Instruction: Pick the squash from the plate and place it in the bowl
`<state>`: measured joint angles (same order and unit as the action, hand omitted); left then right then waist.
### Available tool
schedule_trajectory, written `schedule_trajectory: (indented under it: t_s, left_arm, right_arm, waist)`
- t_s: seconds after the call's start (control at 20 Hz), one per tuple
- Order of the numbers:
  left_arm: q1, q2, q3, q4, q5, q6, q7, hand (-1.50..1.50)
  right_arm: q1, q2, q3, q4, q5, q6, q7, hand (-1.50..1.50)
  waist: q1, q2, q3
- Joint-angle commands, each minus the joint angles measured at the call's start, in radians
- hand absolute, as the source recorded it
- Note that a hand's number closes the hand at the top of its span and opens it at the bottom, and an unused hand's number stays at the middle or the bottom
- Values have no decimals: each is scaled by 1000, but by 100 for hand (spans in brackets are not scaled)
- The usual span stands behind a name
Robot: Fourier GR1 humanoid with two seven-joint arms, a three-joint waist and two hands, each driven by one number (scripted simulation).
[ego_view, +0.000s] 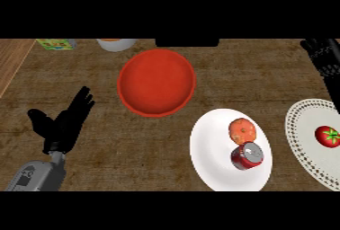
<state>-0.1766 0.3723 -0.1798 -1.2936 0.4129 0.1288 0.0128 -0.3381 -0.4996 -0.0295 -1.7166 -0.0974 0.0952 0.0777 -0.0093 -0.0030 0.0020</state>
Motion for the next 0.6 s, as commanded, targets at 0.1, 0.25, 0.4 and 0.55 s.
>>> schedule_trajectory:
  t_s: [0.1, 0.25, 0.4, 0.55]
  left_arm:
    - [-10, -34, -26, -68, -4, -11, -9, 0]
    - [-1, -38, -37, -116, 2, -29, -30, 0]
    - [15, -45, -22, -103, 25, -24, -17, 0]
    - [10, -79, -81, -143, 12, -35, -2, 0]
  right_arm:
    - [146, 84, 16, -65, 287, -315, 98, 150]
    - [234, 84, -58, -51, 430, -479, 177, 150]
    - [304, 129, -206, 7, 497, -672, 241, -150]
    - [397, 271, -30, -59, 714, -807, 196, -150]
  waist:
    - [-24, -7, -4]
    - [-82, -26, -9]
    - [-149, -25, -5]
    - [-54, -9, -6]
